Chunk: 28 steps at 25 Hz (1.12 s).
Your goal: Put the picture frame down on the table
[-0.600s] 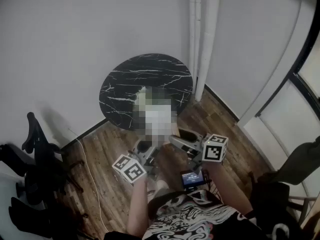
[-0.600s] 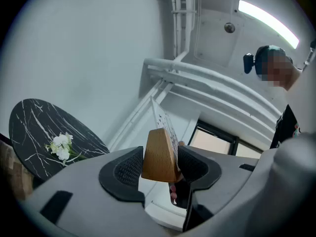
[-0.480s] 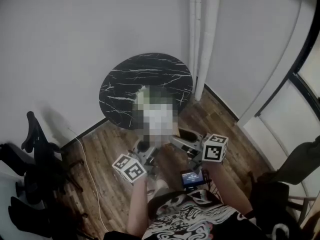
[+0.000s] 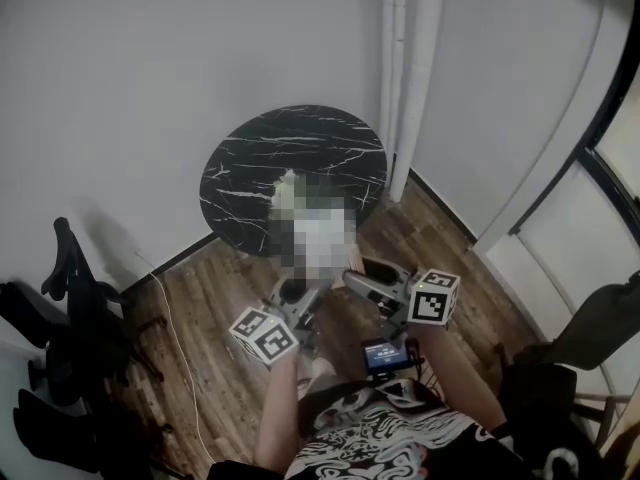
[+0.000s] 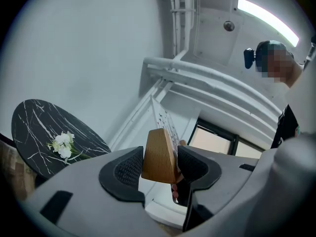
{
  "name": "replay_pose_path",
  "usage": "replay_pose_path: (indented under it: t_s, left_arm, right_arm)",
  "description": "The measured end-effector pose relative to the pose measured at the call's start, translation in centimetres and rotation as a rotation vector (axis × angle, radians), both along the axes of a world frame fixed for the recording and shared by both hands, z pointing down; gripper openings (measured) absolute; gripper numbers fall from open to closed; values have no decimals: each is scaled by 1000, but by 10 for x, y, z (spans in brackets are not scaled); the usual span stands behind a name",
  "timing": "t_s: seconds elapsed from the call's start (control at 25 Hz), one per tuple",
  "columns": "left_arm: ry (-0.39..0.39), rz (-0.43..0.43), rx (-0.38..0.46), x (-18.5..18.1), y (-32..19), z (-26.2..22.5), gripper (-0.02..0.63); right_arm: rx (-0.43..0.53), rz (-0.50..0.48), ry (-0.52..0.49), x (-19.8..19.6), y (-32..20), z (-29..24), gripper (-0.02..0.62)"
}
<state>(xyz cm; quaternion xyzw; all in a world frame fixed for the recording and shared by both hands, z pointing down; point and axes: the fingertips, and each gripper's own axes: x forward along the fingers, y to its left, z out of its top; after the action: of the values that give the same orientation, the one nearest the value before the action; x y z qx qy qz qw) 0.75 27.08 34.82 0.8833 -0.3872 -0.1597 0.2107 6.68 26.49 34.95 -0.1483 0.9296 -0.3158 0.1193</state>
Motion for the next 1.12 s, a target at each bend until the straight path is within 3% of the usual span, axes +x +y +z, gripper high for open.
replay_pose_path:
  t_s: [0.6, 1.12]
  left_arm:
    - [-107, -6, -32, 12, 5, 12, 216]
    - [-101, -5, -64, 30, -13, 31, 216]
  right_arm:
    - [-57, 9, 72, 6, 5, 17, 227]
    - [-104, 23, 104, 24, -13, 34, 228]
